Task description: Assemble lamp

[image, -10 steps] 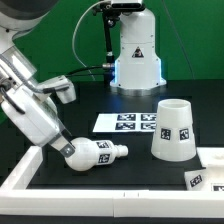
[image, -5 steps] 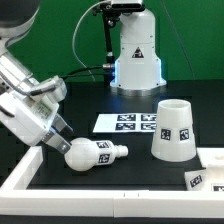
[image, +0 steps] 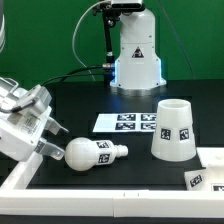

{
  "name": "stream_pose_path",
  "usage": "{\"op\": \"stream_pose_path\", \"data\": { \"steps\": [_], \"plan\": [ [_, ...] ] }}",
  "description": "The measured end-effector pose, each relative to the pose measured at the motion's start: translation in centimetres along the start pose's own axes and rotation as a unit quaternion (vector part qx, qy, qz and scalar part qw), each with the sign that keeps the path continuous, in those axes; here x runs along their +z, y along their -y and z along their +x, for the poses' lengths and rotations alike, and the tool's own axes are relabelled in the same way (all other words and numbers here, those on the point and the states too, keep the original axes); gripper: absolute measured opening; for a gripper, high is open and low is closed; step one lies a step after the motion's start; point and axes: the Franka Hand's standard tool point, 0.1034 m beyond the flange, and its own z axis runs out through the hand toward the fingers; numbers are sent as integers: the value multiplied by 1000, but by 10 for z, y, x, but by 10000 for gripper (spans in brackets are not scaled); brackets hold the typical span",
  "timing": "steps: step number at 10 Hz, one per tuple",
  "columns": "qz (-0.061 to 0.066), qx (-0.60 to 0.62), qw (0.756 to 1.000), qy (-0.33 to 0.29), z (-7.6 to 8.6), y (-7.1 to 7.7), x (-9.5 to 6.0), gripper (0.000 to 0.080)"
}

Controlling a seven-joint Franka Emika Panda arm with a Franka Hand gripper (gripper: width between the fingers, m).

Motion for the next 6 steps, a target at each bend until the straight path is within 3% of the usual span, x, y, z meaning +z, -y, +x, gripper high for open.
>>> {"op": "stream_pose_path", "data": {
  "steps": [2,6],
  "plan": [
    [9,16,1000,-11,8,0,12,698],
    [3,20,1000,-7,1,5,32,698]
  ]
}}
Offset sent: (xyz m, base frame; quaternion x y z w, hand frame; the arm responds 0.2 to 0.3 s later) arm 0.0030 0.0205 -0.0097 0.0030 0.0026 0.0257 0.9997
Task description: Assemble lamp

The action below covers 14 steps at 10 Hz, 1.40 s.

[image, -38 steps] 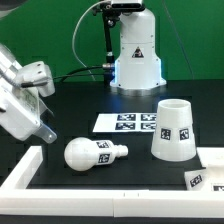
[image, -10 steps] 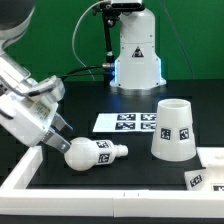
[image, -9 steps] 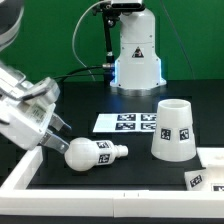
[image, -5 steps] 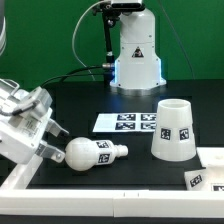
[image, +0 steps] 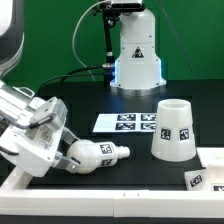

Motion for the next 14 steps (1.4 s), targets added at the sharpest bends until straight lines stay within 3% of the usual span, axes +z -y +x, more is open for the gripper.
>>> {"op": "stream_pose_path", "data": {
  "steps": [5,7,8,14],
  "plan": [
    [-6,-1,1000,8,-7,5,22,698],
    [-6,0,1000,8,-7,4,23,698],
    [-6,0,1000,8,-6,4,23,574],
    [-6,-2,1000,7,-8,5,21,571]
  ]
}}
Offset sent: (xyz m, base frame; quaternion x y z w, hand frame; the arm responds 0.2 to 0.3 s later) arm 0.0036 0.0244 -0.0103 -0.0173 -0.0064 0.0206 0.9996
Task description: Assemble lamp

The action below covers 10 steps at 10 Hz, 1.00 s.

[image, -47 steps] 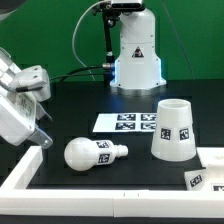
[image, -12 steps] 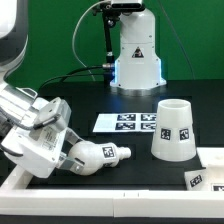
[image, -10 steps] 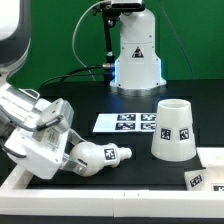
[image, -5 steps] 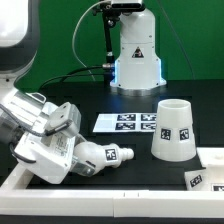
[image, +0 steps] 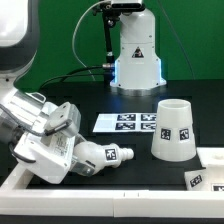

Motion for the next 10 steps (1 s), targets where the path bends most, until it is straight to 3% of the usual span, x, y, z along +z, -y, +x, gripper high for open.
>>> {"op": "stream_pose_path", "data": {
  "steps": [1,3,4,5,7,8,10],
  "plan": [
    [-9,-19,1000,-15,-14,6,-6,571],
    [-16,-62,998,-26,-67,23,-24,573],
    [-14,-81,994,-66,-73,33,-31,573],
    [-2,-88,990,-110,-71,38,-29,574],
    [9,-98,982,-159,-73,42,-26,574],
    [15,-95,974,-203,-80,52,-26,574],
    [-4,-139,951,-275,-150,80,-16,574]
  ]
}}
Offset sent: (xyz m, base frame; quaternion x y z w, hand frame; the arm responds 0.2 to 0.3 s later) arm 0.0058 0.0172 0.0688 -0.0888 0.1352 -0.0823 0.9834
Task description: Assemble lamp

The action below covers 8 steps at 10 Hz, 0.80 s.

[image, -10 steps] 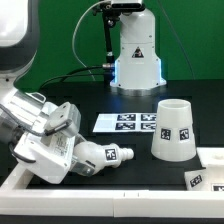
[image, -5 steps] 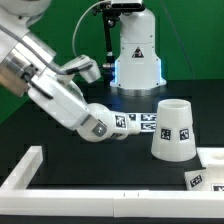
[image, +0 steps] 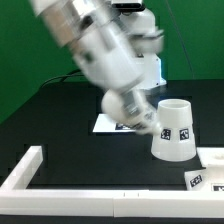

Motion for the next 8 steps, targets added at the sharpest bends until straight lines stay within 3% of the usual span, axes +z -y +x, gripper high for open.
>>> {"op": "stream_pose_path", "data": {
  "steps": [1,2,3,4,5,6,7,8],
  "plan": [
    [-6,-17,1000,-15,-17,11,-11,574],
    [13,5,998,-54,-24,23,-19,574],
    [35,36,995,-89,-28,16,-12,574],
    [27,31,994,-96,-34,13,-6,574],
    [38,32,991,-124,-40,25,-6,574],
    [22,32,989,-145,-54,28,-1,574],
    [-15,0,984,-175,-77,32,0,574],
    [-23,-28,979,-200,-88,35,-3,574]
  ]
}}
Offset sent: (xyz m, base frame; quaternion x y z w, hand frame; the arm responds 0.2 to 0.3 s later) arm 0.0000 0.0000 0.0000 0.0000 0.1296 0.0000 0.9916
